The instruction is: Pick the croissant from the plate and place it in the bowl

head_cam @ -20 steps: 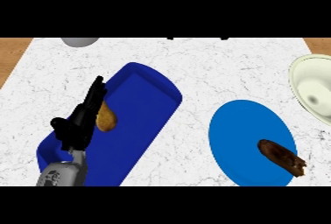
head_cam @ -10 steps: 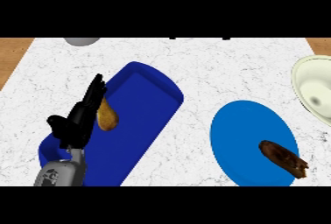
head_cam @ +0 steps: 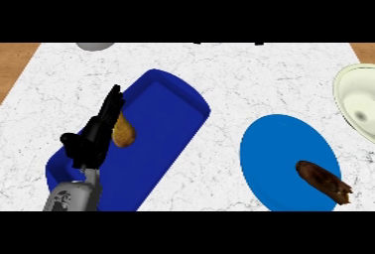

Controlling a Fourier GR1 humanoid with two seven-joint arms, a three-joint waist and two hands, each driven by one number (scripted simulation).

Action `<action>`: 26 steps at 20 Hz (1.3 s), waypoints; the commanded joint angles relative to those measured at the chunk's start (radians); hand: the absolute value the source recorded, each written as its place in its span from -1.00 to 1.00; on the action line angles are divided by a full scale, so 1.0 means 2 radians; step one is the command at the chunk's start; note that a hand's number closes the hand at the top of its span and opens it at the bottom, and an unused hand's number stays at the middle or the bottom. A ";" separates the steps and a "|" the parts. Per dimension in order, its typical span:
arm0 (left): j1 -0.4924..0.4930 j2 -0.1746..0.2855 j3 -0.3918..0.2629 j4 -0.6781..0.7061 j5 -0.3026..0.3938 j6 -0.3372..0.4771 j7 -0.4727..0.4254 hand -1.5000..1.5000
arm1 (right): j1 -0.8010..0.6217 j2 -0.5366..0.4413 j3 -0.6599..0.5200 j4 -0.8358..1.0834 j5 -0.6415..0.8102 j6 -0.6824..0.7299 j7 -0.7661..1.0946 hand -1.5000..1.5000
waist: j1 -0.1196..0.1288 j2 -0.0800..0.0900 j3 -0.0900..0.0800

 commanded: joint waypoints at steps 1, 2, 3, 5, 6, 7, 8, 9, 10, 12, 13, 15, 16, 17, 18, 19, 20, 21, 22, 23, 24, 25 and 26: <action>0.004 0.009 0.007 -0.015 0.010 -0.010 0.018 0.00 | -0.050 0.014 0.028 0.134 0.061 -0.045 -0.070 1.00 | 0.003 0.000 0.000; -0.022 0.017 0.022 0.017 0.013 -0.015 -0.002 0.00 | -0.080 0.005 0.023 0.174 0.061 -0.044 -0.083 1.00 | 0.002 0.001 0.000; 0.005 0.006 0.009 -0.016 0.010 -0.006 0.008 0.00 | -0.049 0.011 0.021 0.189 0.076 -0.061 -0.117 1.00 | -0.001 -0.001 0.000; -0.010 0.003 0.006 0.011 0.000 -0.004 -0.004 0.00 | -0.085 0.015 0.032 0.254 0.103 -0.089 -0.145 1.00 | 0.001 0.001 0.000; 0.001 -0.009 -0.004 -0.019 -0.007 0.013 0.026 0.00 | -0.083 0.015 0.024 0.273 0.100 -0.091 -0.158 1.00 | -0.002 -0.001 0.000; 0.034 -0.016 -0.016 -0.023 -0.013 0.012 -0.007 0.00 | -0.105 0.009 0.018 0.308 0.098 -0.087 -0.172 1.00 | 0.000 -0.001 0.000; -0.018 0.007 0.009 -0.009 0.006 -0.007 0.034 0.00 | -0.121 0.004 0.018 0.345 0.104 -0.088 -0.183 1.00 | 0.000 0.000 0.000; 0.029 -0.009 -0.014 -0.002 -0.013 0.002 -0.026 0.00 | -0.123 0.004 0.025 0.371 0.116 -0.097 -0.202 1.00 | 0.003 0.001 0.000; -0.004 0.002 0.001 -0.036 0.004 -0.002 0.039 0.00 | -0.140 0.009 0.029 0.397 0.127 -0.106 -0.198 1.00 | 0.004 0.000 0.001; 0.011 -0.001 -0.008 -0.024 -0.002 -0.004 0.014 0.00 | -0.140 -0.005 0.029 0.444 0.115 -0.059 -0.230 1.00 | 0.009 0.003 0.001; 0.001 0.005 0.007 0.004 0.006 -0.012 -0.005 0.00 | -0.154 -0.001 0.012 0.457 0.090 -0.032 -0.210 1.00 | 0.006 0.004 0.001; -0.003 0.005 0.012 0.008 0.009 -0.011 -0.003 0.00 | -0.166 -0.008 0.023 0.498 0.107 -0.017 -0.228 -1.00 | 0.006 0.003 0.001; 0.006 -0.019 -0.018 -0.017 -0.017 0.016 0.018 0.00 | -0.160 -0.010 0.024 0.514 0.107 -0.005 -0.245 -1.00 | 0.008 0.003 0.001; -0.004 -0.001 0.003 -0.008 0.005 -0.006 0.010 0.00 | -0.162 0.003 0.024 0.523 0.102 -0.001 -0.270 -1.00 | 0.006 0.003 0.001; -0.020 0.005 0.019 0.015 0.008 -0.006 0.001 0.00 | -0.168 -0.001 0.028 0.523 0.100 0.028 -0.274 -1.00 | 0.001 0.002 0.001; 0.013 0.000 0.005 0.009 -0.004 -0.002 -0.025 0.00 | -0.168 0.007 0.029 0.543 0.105 0.019 -0.292 -1.00 | 0.005 0.003 0.001; -0.003 0.003 0.010 0.010 0.009 -0.013 -0.012 0.00 | -0.202 -0.015 0.015 0.559 0.095 0.042 -0.298 -1.00 | 0.008 0.004 0.001; -0.015 -0.004 0.005 0.018 -0.007 0.004 -0.008 0.00 | -0.182 0.005 0.015 0.566 0.096 0.021 -0.327 -1.00 | 0.002 0.002 0.001; -0.034 -0.011 -0.001 0.010 -0.010 0.010 0.021 0.00 | -0.204 -0.016 0.003 0.576 0.085 0.048 -0.330 -1.00 | 0.006 0.004 0.002; -0.004 0.005 0.006 -0.007 0.001 -0.008 0.005 0.00 | -0.199 -0.014 -0.008 0.583 0.073 0.056 -0.346 -1.00 | 0.007 0.003 0.002; 0.011 -0.004 0.001 -0.007 0.003 -0.006 -0.010 0.00 | -0.190 0.005 -0.015 0.585 0.067 0.032 -0.365 -1.00 | 0.006 0.002 0.002; 0.009 0.002 0.005 0.002 0.002 -0.011 -0.019 0.00 | -0.204 -0.003 -0.032 0.588 0.052 0.034 -0.363 -1.00 | 0.005 0.003 0.002; 0.012 0.003 0.001 -0.025 -0.001 -0.004 0.013 0.00 | -0.210 -0.010 -0.041 0.592 0.043 0.045 -0.363 -1.00 | 0.005 0.001 0.002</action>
